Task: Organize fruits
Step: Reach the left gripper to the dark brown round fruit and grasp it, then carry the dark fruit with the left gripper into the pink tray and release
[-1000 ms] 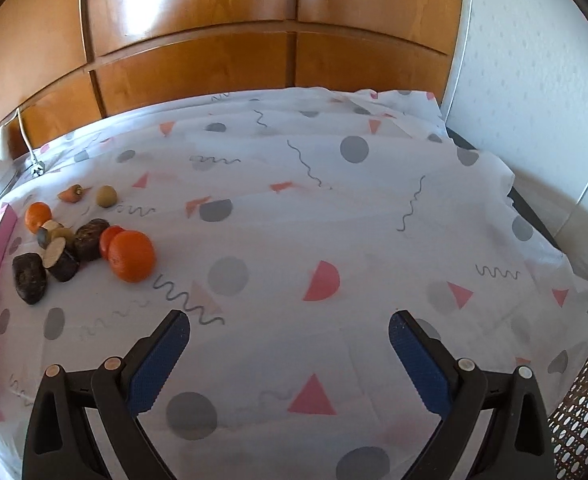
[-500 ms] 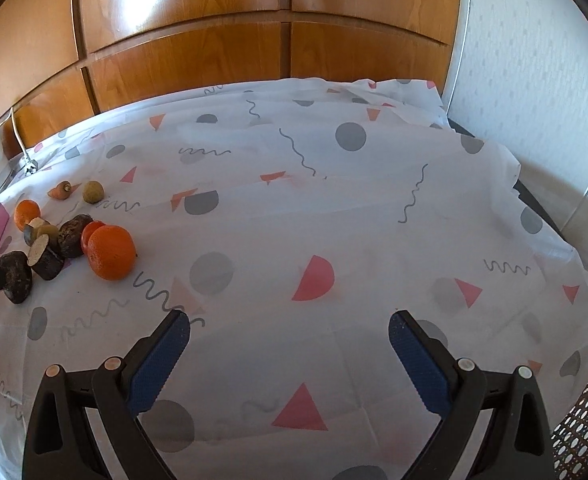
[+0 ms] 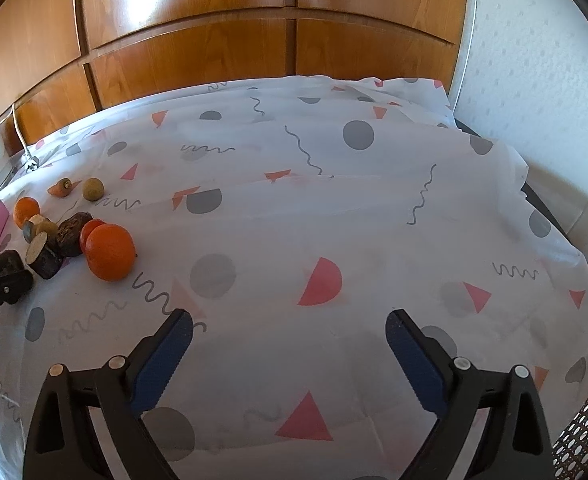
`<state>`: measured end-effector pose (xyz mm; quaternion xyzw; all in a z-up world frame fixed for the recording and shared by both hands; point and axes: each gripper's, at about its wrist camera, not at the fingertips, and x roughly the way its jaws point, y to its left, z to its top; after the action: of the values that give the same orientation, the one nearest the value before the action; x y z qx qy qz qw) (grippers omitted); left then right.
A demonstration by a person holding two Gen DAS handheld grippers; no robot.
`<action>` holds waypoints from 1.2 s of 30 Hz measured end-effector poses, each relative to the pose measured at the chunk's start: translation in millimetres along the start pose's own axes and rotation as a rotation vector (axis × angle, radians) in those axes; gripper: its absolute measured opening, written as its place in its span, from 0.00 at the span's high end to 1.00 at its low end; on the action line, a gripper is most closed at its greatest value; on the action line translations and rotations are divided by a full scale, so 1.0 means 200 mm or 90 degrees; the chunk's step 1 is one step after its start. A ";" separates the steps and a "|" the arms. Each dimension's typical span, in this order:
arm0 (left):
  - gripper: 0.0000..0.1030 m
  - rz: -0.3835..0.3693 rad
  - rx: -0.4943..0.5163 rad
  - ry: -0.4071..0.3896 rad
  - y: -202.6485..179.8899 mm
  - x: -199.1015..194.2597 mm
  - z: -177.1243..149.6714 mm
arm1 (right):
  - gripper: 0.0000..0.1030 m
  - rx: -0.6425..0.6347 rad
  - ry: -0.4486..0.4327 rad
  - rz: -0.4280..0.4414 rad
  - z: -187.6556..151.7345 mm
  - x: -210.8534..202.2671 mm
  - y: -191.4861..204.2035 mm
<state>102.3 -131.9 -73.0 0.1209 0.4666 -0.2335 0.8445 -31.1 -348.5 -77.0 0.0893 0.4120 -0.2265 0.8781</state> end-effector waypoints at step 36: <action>0.56 0.195 -0.367 -0.080 1.04 -0.39 -0.32 | 0.04 -0.031 -0.006 -0.005 -0.04 -0.09 0.08</action>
<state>125.4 96.3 -43.5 -0.0689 0.4368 0.0311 0.8964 -38.1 -325.8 -69.3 0.0652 0.4132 -0.2208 0.8811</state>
